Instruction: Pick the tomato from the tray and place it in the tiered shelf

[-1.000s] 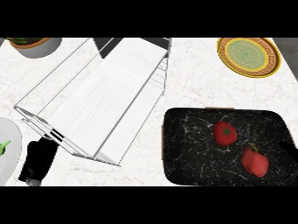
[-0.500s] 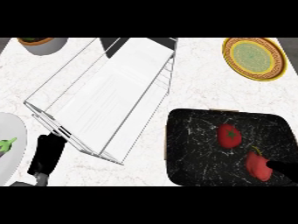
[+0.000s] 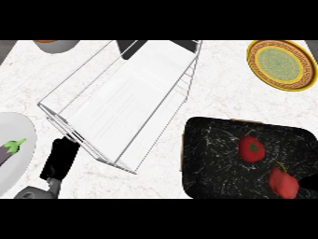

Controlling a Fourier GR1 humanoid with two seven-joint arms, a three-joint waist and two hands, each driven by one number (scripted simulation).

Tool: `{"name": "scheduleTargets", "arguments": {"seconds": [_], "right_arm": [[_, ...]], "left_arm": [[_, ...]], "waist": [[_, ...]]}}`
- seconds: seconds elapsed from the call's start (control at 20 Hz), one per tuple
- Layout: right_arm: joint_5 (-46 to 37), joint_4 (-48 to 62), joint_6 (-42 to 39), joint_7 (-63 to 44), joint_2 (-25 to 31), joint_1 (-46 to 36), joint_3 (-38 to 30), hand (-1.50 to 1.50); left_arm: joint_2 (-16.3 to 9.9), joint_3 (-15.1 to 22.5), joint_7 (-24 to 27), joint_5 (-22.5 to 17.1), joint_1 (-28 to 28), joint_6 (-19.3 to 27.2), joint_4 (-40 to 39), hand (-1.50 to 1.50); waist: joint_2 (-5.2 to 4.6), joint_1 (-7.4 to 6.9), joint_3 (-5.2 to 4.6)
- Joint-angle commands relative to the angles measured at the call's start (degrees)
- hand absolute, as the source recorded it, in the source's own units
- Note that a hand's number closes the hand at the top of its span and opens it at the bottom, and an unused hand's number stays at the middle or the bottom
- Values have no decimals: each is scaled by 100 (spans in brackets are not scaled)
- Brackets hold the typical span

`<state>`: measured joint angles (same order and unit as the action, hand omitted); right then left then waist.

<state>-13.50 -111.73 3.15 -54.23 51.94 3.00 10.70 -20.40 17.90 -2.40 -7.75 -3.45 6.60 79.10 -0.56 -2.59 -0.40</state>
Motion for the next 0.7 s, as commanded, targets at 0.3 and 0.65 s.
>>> {"name": "scheduleTargets", "arguments": {"seconds": [0.3,0.65], "right_arm": [[-585,1014,-939,-2022,-1461,-2166,1457,-150],[-911,1891,-1090,-2900,-2498,-2874,1846,-150]], "left_arm": [[-22,-334,175,-148,-158,-333,-446,0],[190,-157,46,132,-79,-37,-312,0]], "waist": [[19,89,29],[35,86,27]]}}
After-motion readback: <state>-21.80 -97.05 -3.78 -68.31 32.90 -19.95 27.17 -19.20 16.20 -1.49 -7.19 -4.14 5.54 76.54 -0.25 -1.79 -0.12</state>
